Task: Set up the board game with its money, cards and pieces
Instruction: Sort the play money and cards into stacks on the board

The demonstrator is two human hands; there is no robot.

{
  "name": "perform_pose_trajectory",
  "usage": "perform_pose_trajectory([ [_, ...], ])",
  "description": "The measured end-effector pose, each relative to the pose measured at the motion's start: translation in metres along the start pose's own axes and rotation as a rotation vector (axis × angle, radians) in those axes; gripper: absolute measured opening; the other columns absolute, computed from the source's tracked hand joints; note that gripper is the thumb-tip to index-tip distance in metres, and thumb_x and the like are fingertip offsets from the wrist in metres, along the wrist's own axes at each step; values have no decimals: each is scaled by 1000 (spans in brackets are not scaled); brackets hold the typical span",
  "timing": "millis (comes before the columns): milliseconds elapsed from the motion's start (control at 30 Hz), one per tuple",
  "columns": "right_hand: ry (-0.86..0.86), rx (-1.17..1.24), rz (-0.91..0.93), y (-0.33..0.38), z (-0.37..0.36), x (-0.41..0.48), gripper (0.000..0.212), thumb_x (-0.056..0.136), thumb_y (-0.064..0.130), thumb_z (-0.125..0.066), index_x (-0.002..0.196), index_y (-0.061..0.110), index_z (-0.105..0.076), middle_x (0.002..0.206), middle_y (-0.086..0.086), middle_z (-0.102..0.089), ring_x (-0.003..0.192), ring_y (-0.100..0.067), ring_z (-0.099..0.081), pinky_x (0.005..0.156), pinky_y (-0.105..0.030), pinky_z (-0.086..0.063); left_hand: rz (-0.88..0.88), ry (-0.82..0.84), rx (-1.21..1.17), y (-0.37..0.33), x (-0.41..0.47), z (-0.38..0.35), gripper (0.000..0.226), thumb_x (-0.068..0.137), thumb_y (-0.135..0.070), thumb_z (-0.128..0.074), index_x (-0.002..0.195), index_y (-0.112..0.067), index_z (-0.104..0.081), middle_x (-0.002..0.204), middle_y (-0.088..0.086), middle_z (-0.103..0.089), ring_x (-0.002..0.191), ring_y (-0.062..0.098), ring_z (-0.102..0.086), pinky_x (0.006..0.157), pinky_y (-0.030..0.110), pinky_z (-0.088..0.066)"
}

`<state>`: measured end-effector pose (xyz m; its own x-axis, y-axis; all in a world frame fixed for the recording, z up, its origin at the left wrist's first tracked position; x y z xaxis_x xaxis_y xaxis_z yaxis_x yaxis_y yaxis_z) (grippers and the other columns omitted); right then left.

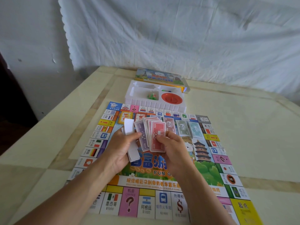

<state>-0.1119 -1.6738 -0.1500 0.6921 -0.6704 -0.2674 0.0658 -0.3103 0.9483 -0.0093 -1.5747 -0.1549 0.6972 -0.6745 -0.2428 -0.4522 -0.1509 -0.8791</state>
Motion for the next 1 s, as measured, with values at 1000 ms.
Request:
perform_pose_trajectory([
  [1000,-141,-578,533,19,-6,-8,52,93,7,-42,128,45,-48,52,9,-51,42,-5,-39,40,-22,-34,167,135,-354,4,2,-1,34,93,-35,-50,125,-25,-59,97,12,-66,76,18,-61,65,30,-40],
])
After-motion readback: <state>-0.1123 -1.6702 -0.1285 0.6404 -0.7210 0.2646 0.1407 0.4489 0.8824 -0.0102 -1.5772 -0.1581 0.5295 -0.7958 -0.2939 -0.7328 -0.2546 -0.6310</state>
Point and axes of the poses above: each hand's wrist, its own x-axis towards the middle knuckle, its own z-axis out of the back of the hand, y = z × x, the point moved 5 cm from there along x, towards the middle knuckle
